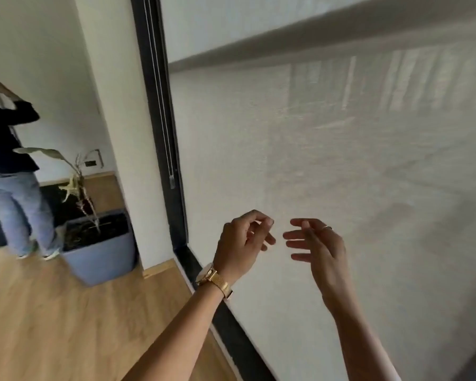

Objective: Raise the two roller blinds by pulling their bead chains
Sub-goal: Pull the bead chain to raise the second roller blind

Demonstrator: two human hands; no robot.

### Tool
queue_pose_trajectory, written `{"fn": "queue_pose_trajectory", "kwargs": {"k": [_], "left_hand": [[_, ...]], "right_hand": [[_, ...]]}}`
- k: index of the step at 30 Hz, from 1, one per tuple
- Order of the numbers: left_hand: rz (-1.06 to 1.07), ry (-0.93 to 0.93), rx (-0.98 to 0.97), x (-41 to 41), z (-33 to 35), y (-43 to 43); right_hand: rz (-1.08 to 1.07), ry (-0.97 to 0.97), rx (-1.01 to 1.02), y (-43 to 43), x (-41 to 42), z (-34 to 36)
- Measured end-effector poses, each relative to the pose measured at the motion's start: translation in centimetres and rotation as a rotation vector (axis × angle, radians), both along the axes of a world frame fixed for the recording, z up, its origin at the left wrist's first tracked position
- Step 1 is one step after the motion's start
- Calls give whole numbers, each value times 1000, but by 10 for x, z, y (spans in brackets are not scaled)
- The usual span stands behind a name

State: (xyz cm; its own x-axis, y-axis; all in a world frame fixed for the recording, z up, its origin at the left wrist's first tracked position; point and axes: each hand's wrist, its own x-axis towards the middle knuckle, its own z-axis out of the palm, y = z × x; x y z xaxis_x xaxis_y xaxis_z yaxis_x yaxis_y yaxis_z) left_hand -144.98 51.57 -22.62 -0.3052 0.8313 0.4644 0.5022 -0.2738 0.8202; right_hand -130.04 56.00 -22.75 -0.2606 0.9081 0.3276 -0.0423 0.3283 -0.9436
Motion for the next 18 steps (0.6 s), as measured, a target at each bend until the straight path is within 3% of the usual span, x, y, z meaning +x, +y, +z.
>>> {"fn": "queue_pose_trajectory", "kwargs": {"k": [10, 18], "left_hand": [[175, -258, 19, -205, 22, 126], [223, -222, 24, -399, 23, 211]], "right_hand": [[301, -27, -72, 164, -219, 23], [557, -50, -215, 261, -429, 18]]}}
